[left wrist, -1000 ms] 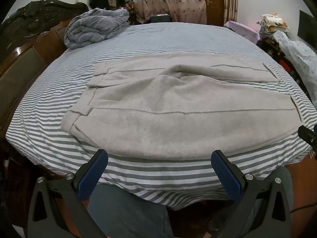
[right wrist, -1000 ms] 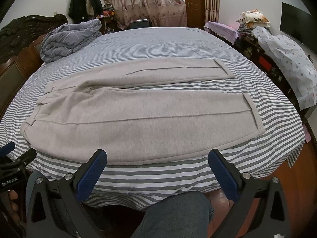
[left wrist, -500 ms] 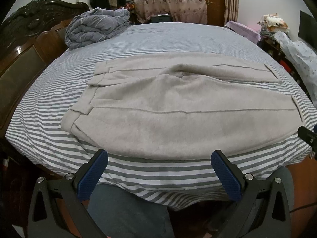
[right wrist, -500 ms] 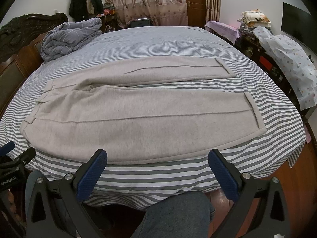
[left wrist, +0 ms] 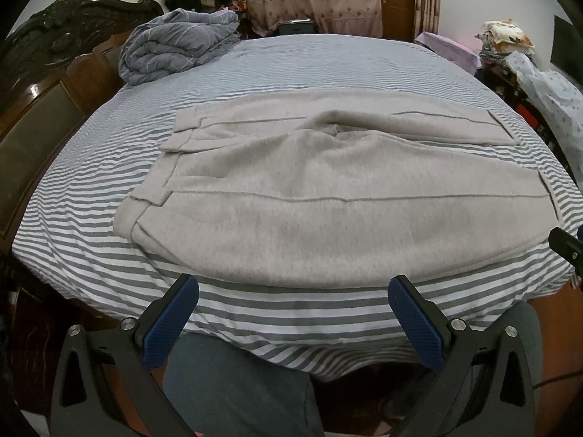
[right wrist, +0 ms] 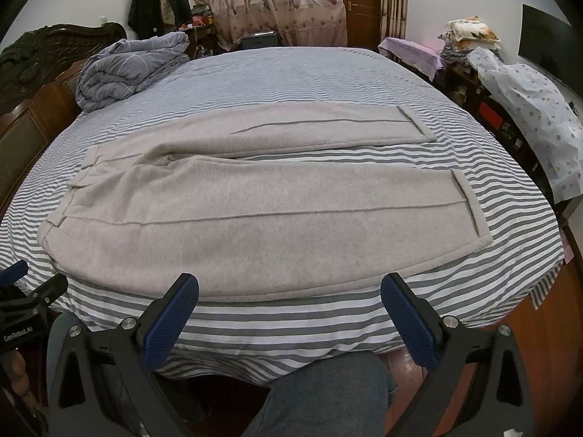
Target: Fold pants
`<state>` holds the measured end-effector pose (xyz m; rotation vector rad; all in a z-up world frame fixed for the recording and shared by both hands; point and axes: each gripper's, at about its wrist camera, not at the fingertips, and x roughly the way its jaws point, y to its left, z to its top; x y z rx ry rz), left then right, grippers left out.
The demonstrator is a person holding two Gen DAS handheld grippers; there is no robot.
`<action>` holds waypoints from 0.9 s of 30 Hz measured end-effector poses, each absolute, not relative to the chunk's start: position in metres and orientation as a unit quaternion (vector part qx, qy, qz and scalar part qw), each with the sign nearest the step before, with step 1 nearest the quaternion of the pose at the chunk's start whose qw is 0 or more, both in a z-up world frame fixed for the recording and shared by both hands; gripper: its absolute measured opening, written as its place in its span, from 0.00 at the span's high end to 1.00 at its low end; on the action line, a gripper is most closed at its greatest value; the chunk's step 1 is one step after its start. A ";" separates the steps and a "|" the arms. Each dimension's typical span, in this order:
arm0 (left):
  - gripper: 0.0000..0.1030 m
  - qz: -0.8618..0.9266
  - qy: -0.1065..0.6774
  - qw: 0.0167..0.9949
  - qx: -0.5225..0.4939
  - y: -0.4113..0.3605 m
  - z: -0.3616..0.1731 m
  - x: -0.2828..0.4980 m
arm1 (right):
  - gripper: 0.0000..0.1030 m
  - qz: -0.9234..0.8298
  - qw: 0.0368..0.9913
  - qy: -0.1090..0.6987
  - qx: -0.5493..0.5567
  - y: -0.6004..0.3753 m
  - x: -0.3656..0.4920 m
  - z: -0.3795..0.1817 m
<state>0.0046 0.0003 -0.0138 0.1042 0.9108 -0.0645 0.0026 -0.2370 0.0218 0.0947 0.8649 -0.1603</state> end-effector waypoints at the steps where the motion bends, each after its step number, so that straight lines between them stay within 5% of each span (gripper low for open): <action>1: 0.00 -0.032 0.441 0.896 0.049 0.000 -0.014 0.005 | 0.04 -0.077 0.904 0.419 0.046 -0.237 0.003 0.022; 27: 0.00 -0.038 0.455 0.889 0.027 0.007 -0.014 0.012 | 0.04 -0.069 0.902 0.424 0.038 -0.232 0.010 0.023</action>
